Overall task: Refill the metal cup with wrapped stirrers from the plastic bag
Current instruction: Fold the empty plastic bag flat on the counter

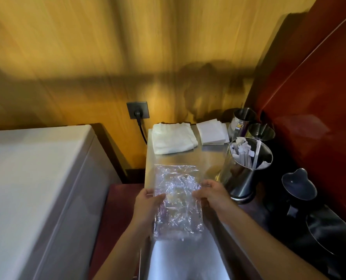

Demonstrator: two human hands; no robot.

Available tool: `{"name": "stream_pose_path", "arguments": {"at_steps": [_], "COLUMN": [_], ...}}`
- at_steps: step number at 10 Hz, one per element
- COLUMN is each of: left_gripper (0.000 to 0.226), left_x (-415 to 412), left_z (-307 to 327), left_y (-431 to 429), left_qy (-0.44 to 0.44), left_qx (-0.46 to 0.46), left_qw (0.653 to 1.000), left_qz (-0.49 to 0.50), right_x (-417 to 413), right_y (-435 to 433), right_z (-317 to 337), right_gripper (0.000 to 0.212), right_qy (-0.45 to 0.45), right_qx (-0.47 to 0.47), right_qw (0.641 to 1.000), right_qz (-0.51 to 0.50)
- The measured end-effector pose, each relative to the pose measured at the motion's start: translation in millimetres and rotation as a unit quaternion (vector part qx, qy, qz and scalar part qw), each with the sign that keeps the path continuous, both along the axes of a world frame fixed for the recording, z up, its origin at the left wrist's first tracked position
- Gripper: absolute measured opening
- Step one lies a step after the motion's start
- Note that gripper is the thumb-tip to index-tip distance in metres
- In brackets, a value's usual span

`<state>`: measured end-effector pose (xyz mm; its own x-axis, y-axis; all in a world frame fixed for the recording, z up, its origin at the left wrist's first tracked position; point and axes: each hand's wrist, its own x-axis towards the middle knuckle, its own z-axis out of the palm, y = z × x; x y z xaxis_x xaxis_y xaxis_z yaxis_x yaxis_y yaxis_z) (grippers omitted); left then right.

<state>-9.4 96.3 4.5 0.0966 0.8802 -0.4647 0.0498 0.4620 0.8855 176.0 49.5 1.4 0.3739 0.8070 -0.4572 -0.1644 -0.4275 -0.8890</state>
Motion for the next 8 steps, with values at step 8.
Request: {"name": "stream_pose_path", "arguments": {"at_steps": [8], "left_gripper": [0.041], "left_x": [13.7], "left_z": [-1.5], "left_y": [71.5], "left_qy": [0.398], "left_qx": [0.255], "left_qw": [0.870], "left_qz": [-0.142], "right_x": [3.1], "right_y": [79.6], "right_z": [-4.1], "right_gripper": [0.033], "right_qy": [-0.354], "right_qx": [-0.030], "right_qw": [0.930], "right_qz": [0.090]}}
